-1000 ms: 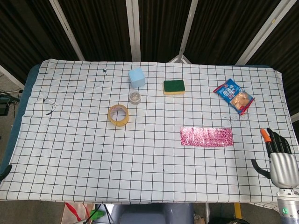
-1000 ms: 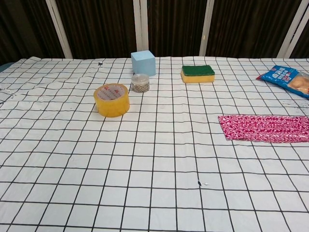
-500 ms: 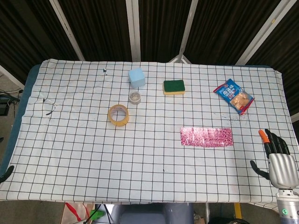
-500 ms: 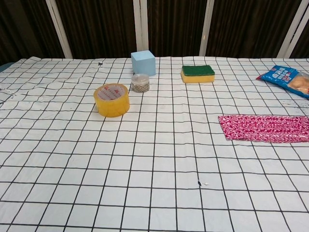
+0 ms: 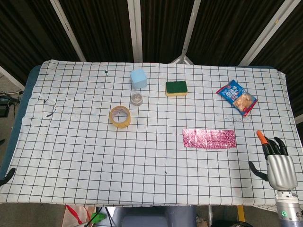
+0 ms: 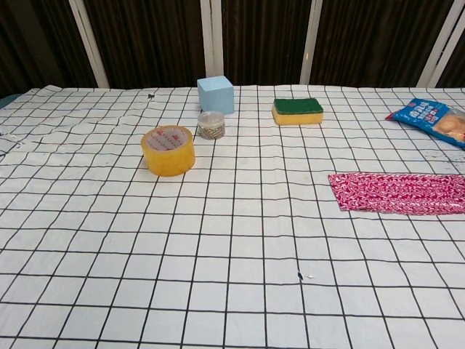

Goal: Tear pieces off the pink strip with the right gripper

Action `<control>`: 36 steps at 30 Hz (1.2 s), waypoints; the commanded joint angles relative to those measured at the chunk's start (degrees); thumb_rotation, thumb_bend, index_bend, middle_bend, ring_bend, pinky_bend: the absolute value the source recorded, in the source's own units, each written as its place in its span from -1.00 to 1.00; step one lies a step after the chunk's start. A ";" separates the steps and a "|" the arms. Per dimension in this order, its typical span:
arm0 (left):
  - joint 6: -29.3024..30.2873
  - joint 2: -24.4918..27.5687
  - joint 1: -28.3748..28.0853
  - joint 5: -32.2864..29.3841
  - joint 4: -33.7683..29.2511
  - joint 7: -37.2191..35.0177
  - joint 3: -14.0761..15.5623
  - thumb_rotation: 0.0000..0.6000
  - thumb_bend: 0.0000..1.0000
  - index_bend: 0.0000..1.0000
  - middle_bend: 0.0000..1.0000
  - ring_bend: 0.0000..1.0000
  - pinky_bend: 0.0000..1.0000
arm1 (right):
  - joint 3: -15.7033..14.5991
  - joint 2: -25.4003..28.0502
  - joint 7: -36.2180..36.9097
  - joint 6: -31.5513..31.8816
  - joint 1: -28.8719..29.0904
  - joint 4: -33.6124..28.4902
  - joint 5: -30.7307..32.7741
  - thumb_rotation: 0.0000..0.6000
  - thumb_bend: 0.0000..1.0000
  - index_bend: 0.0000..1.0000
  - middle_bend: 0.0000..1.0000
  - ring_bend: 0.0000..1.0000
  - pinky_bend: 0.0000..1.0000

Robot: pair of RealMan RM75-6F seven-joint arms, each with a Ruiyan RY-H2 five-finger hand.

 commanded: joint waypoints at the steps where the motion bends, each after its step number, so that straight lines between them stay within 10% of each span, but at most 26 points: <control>1: -0.38 -0.12 -0.23 -0.21 -0.06 0.28 -0.12 1.00 -0.28 -0.68 -1.00 -1.00 -0.81 | 0.25 -0.67 -1.03 -0.60 0.86 -0.12 -0.55 1.00 -0.41 -0.86 -0.04 -0.10 -0.52; 14: -0.62 -0.08 -0.39 -0.74 0.00 0.19 -0.39 1.00 -0.28 -0.68 -1.00 -1.00 -0.80 | 3.02 -1.83 -14.57 -12.84 9.87 -5.28 2.60 1.00 0.29 -0.68 0.60 0.39 -0.04; 36: -1.26 -0.20 -0.76 -1.48 0.17 0.33 -0.70 1.00 -0.28 -0.68 -1.00 -1.00 -0.80 | 1.70 -7.88 -29.19 -25.12 18.21 -6.18 14.48 1.00 0.56 -0.51 0.63 0.41 0.10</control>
